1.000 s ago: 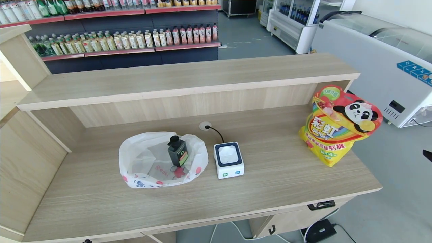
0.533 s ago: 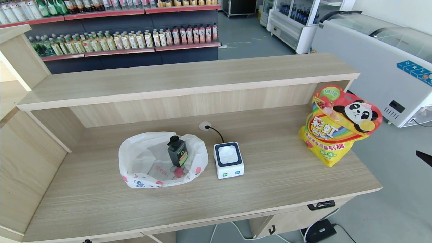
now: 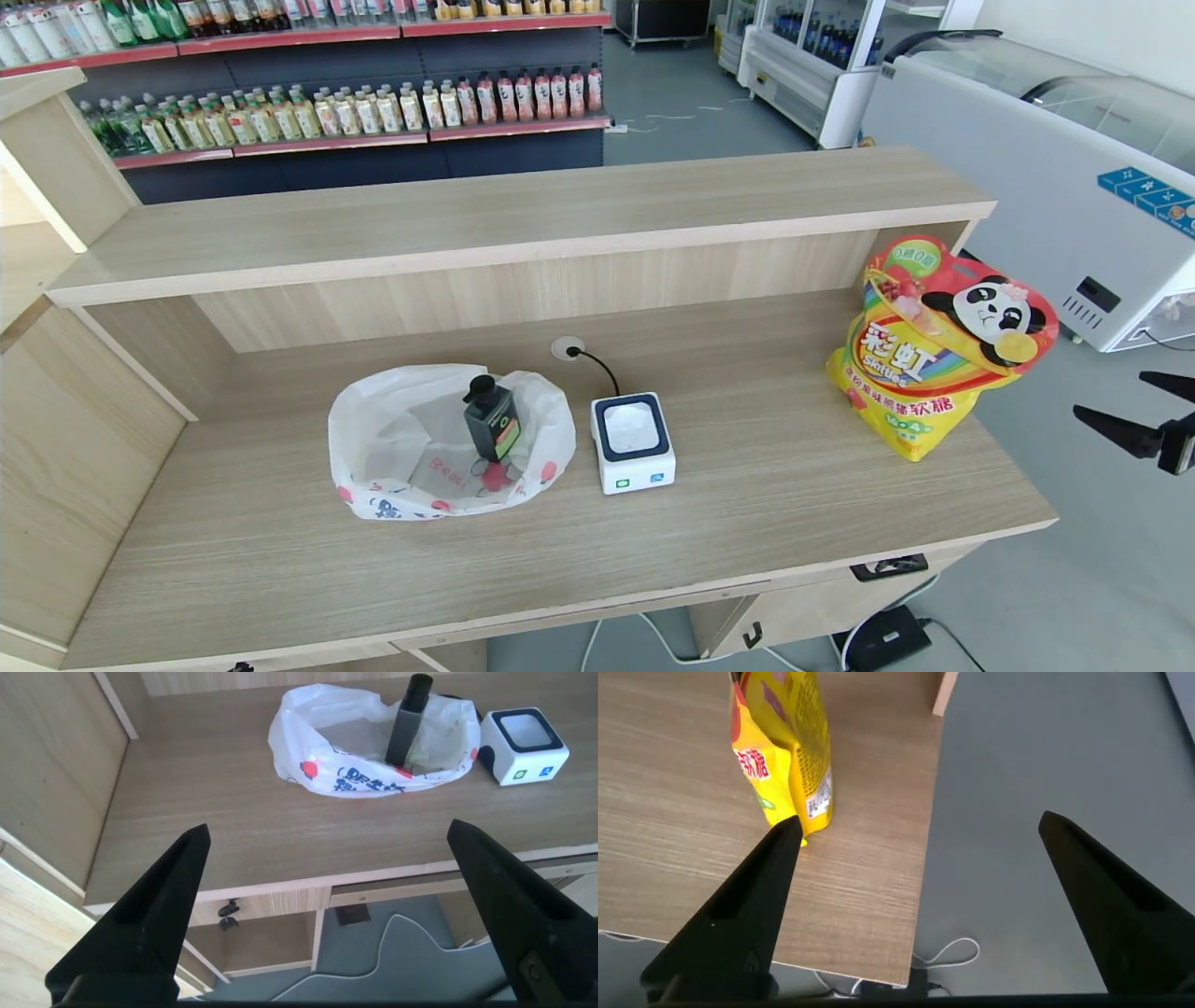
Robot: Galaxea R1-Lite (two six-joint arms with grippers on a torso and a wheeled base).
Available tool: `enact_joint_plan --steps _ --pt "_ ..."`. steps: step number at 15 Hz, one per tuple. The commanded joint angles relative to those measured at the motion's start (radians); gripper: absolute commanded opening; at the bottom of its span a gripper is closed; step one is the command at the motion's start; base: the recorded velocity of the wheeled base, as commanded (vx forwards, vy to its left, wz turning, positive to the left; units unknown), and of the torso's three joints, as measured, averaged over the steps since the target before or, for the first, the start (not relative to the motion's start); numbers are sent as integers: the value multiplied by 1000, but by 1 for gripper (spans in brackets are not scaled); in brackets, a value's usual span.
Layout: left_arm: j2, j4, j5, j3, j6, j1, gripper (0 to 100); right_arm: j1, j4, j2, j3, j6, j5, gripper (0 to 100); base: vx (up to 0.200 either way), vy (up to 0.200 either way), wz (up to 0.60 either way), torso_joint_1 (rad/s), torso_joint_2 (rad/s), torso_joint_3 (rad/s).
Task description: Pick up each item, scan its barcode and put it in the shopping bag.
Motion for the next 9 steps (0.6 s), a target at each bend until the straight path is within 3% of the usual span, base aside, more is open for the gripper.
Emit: enact_joint_plan --steps 1,9 --pt "0 0 0 0 0 0 100 67 -3 59 -66 43 1 100 0 0 0 0 0 0" --pt "0 0 0 0 0 0 100 217 -28 168 -109 66 1 100 0 0 0 0 0 0"
